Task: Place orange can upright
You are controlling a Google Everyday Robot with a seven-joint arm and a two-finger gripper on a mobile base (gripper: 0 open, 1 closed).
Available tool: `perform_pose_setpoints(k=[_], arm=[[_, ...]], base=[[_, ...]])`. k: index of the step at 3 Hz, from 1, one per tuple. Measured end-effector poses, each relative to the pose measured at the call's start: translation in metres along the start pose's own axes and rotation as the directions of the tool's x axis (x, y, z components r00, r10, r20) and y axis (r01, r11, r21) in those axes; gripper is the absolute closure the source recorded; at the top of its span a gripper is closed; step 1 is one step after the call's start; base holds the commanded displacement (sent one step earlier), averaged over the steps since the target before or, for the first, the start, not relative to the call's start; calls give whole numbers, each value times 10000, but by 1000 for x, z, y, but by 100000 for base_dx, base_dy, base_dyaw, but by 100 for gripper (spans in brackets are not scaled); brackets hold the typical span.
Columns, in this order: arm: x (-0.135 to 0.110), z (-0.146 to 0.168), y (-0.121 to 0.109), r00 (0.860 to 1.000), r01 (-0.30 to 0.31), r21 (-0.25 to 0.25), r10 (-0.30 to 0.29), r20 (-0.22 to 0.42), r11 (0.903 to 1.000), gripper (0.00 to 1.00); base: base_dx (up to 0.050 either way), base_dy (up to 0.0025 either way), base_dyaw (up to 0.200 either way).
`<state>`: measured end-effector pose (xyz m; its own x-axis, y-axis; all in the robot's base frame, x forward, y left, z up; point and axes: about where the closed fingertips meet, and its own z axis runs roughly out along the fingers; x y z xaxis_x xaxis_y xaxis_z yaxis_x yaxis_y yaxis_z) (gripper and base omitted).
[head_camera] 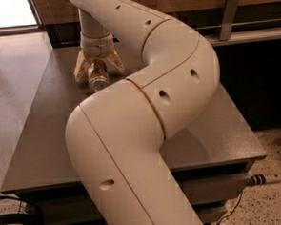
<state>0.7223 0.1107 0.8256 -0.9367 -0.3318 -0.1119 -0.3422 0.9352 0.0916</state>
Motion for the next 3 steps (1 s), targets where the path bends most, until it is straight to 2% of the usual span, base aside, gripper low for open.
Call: perform_pose_setpoints(k=[3], arm=[[-3, 6, 1, 10000, 12, -15, -12, 12, 10000, 87]], base=[[0, 0, 0]])
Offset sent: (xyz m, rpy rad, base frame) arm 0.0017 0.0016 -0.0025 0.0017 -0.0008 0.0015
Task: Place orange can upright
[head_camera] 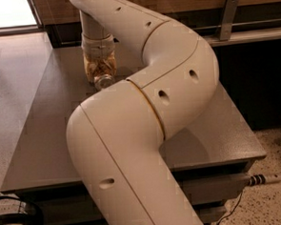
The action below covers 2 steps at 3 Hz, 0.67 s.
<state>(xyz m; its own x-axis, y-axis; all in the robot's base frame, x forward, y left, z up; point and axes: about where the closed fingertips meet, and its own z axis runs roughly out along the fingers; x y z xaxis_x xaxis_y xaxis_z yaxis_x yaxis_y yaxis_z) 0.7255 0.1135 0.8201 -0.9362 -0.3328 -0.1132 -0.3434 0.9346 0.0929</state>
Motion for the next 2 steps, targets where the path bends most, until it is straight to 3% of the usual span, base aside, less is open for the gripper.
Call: perform_pose_setpoints(k=[1, 2], arm=[[-1, 2, 0, 10000, 0, -1, 0, -1, 10000, 100], [-1, 0, 1, 10000, 3, -1, -3, 0, 10000, 100]], base=[[0, 0, 0], [0, 0, 0]])
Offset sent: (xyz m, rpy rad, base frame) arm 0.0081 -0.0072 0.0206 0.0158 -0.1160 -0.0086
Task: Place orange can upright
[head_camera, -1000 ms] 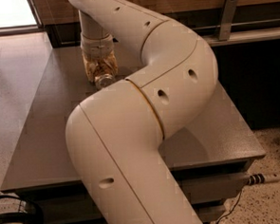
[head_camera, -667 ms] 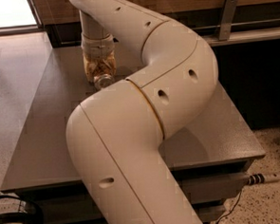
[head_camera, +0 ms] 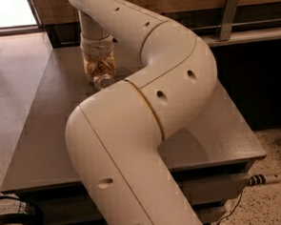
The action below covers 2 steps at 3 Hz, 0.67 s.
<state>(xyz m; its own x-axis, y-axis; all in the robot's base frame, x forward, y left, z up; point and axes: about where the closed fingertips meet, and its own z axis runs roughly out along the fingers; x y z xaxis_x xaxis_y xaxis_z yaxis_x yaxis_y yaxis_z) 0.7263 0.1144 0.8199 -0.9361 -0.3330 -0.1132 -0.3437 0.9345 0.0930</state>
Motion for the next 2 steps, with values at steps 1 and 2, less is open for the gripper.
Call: perform_pose_setpoints(k=[1, 2], arm=[[-9, -26, -10, 9924, 13, 386, -61, 1230, 9993, 100], [-11, -60, -24, 9607, 18, 828, -247, 2766, 9966, 100]], base=[[0, 0, 0], [0, 0, 0]])
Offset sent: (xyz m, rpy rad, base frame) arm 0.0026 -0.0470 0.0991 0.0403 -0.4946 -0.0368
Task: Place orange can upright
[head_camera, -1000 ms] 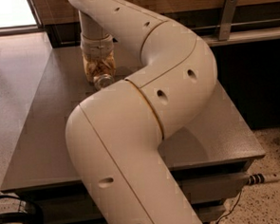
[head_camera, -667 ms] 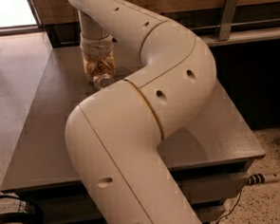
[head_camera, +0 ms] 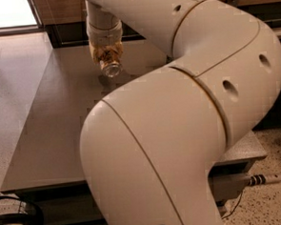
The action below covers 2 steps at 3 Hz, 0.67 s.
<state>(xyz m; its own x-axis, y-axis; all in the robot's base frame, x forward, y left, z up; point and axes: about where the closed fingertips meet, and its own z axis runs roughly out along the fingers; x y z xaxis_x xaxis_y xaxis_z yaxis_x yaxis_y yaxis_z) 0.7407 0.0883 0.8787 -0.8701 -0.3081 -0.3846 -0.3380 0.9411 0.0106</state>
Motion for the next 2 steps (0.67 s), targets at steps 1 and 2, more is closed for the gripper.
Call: perform_pose_setpoints(k=[1, 2], arm=[[-1, -28, -18, 9875, 385, 259, -420, 1522, 9989, 100], [3, -45, -37, 9490, 1124, 282, -1158, 2932, 9933, 100]], base=[[0, 0, 0], [0, 0, 0]])
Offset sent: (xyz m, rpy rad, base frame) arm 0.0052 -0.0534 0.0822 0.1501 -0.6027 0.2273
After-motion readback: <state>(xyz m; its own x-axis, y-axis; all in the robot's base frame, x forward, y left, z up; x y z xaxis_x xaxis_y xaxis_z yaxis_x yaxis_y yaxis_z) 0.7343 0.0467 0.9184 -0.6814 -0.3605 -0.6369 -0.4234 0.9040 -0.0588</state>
